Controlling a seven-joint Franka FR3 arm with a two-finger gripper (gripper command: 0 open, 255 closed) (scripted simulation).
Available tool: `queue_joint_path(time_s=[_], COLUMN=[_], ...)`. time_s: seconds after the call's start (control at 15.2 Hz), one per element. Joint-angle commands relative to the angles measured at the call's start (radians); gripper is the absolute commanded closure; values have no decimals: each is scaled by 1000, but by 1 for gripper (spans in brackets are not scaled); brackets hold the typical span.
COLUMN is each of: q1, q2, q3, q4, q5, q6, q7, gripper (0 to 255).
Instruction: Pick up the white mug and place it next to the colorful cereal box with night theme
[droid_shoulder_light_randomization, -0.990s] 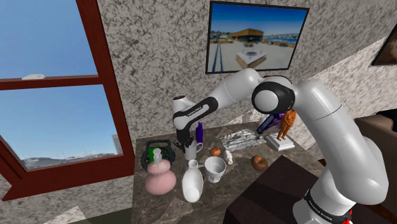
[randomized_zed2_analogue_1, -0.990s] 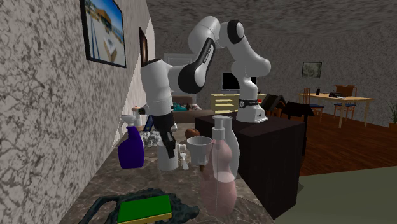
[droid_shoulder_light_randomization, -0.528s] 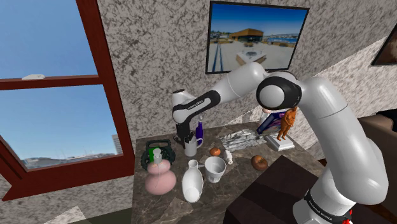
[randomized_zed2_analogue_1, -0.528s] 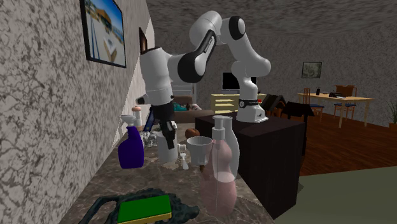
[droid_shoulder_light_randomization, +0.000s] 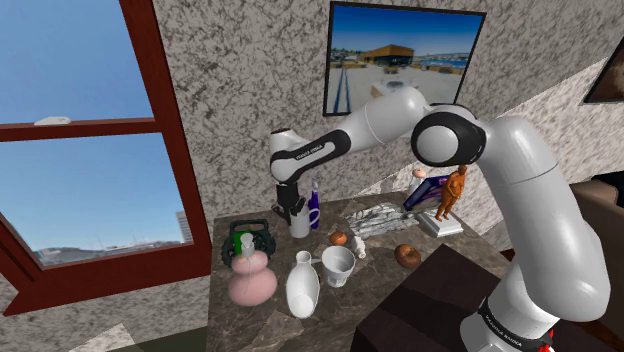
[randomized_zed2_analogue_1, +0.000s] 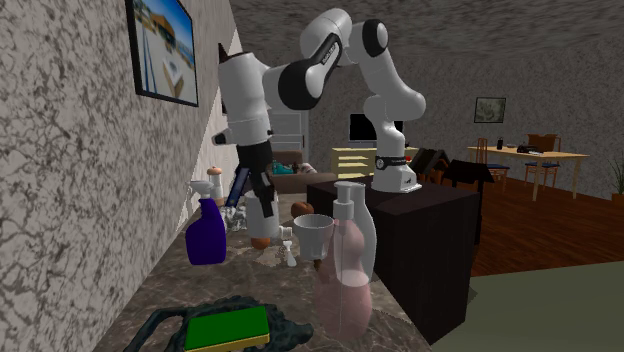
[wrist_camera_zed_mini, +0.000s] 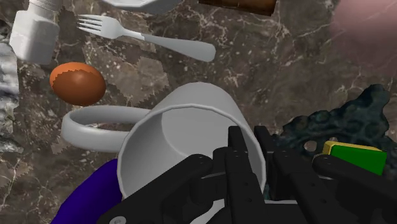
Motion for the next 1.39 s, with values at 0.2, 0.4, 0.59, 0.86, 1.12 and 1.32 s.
queue_joint_path(time_s=[0.2,0.4,0.59,0.86,1.12,1.32], q1=[-2,-3,-4,-5,-5,-6], q2=[-39,-60,-80,-104,-126,-140], q3=[3,5,6,8,9,10], q4=[5,13,22,39,59,78], q5=[4,6,8,11,13,14], q6=[-45,-73,-103,-143,-184,-217], q7=[0,0,0,0,0,0], gripper=[255,255,255,255,255,255])
